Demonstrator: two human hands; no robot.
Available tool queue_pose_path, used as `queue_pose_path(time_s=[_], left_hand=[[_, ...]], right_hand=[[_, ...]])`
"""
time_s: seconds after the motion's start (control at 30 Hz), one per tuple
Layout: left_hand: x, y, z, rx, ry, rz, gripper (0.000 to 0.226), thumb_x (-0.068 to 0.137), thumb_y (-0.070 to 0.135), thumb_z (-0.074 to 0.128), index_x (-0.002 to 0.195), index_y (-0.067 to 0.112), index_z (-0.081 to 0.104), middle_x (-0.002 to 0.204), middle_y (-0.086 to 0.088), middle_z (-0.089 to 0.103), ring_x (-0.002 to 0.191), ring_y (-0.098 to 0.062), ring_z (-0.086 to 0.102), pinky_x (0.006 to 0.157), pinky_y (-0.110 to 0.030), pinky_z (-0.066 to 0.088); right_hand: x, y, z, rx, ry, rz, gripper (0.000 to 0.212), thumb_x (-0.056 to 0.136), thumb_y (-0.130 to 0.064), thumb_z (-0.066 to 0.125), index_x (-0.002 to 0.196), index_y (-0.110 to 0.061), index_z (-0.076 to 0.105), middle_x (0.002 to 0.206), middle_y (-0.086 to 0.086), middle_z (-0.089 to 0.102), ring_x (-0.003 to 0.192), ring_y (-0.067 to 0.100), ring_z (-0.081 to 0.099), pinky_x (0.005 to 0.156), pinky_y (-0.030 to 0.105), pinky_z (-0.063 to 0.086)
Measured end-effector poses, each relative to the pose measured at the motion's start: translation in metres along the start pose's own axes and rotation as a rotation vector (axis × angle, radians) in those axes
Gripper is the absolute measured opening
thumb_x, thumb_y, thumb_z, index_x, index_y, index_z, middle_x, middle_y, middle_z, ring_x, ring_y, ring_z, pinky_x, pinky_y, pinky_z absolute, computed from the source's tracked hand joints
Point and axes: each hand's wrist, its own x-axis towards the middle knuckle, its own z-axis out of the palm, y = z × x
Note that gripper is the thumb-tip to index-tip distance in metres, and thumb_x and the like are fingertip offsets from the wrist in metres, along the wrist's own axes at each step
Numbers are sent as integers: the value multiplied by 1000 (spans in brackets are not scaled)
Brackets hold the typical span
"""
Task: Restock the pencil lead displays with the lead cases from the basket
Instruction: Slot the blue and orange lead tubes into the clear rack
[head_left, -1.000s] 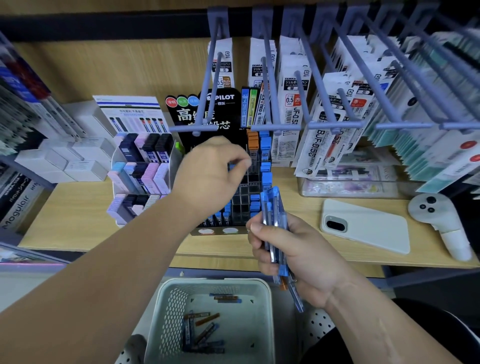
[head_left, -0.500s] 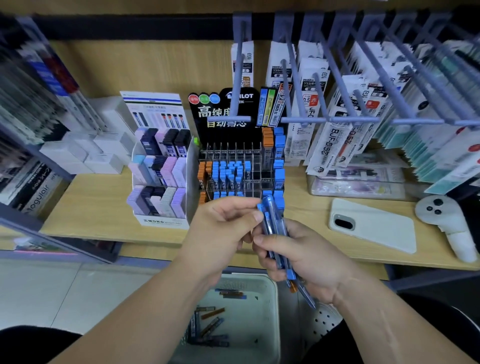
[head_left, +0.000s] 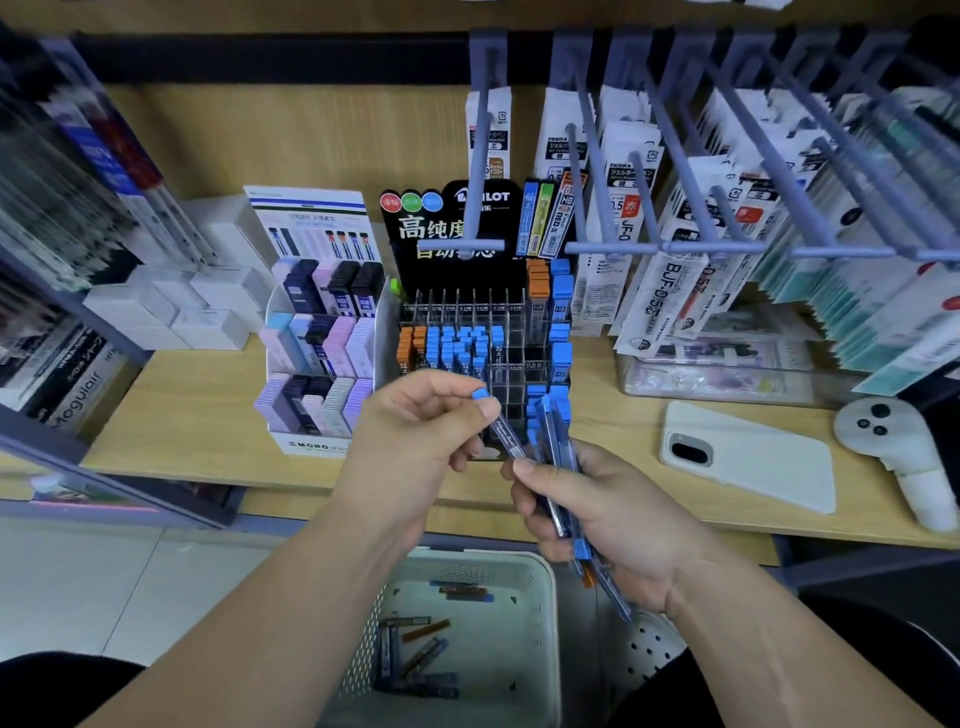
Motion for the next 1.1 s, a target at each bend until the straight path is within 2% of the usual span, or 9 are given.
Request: queue_pose_path(time_s=[0.1, 0.3, 0.5, 0.6, 0.73, 0.9, 0.97, 1.03, 1.1], left_hand=[[12, 6, -3, 118, 21, 19, 9, 83, 3, 76, 86, 9, 70, 61, -4, 63, 47, -10, 53, 44, -21, 40], [35, 16, -1, 295, -22, 15, 11, 85, 8, 76, 91, 5, 67, 62, -4, 67, 49, -14, 58, 45, -25, 43], [54, 30, -1, 445, 70, 183, 10, 85, 14, 78, 84, 17, 69, 64, 1, 68, 52, -14, 63, 48, -21, 46], [63, 32, 5, 600, 50, 300, 14, 84, 16, 79, 78, 20, 67, 69, 4, 69, 50, -5, 60, 54, -21, 50], [71, 30, 11, 850, -21, 420, 15, 83, 16, 80, 75, 18, 68, 73, 12, 65, 58, 10, 54, 56, -6, 40], [81, 32, 11, 947, -37, 455, 20, 82, 18, 81, 73, 25, 65, 71, 17, 63, 64, 12, 56, 57, -3, 39], [84, 32, 9, 967, -43, 474, 23, 83, 18, 80, 71, 27, 62, 71, 17, 63, 66, 8, 58, 61, -8, 43], [86, 30, 9, 1004, -58, 483, 26, 83, 18, 80, 69, 29, 61, 72, 16, 63, 72, -1, 62, 67, -25, 52], [87, 26, 9, 1049, -77, 499, 23, 83, 18, 79, 70, 28, 62, 73, 16, 63, 74, -9, 63, 71, -33, 55]], right_hand=[[1, -1, -2, 23, 92, 0, 32, 97, -17, 64, 115, 8, 56, 71, 4, 56, 55, 13, 44, 45, 22, 35], [0, -4, -3, 30, 161, -9, 33, 99, -18, 62, 117, 9, 56, 69, 3, 55, 54, 13, 44, 44, 22, 36], [-1, -4, -3, 23, 159, -14, 34, 100, -19, 61, 116, 10, 55, 70, 3, 55, 54, 12, 44, 45, 22, 37], [-1, -5, -3, 21, 157, -17, 34, 100, -19, 61, 116, 11, 55, 70, 3, 55, 55, 12, 44, 45, 23, 37], [-1, -6, -2, 37, 159, -15, 34, 99, -18, 62, 116, 11, 55, 70, 4, 54, 55, 13, 44, 45, 23, 36], [-2, -7, -3, 37, 146, -24, 33, 99, -18, 62, 114, 11, 55, 70, 4, 54, 55, 13, 44, 45, 23, 36], [-2, -7, -3, 23, 145, -28, 31, 99, -18, 62, 112, 9, 56, 71, 4, 54, 55, 13, 44, 46, 24, 37], [-2, -7, -3, 20, 141, -26, 27, 99, -18, 61, 112, 6, 59, 71, 4, 54, 55, 14, 44, 46, 24, 37], [-2, -7, -3, 27, 134, -25, 24, 99, -17, 61, 111, 4, 60, 71, 4, 54, 54, 13, 43, 45, 23, 36]])
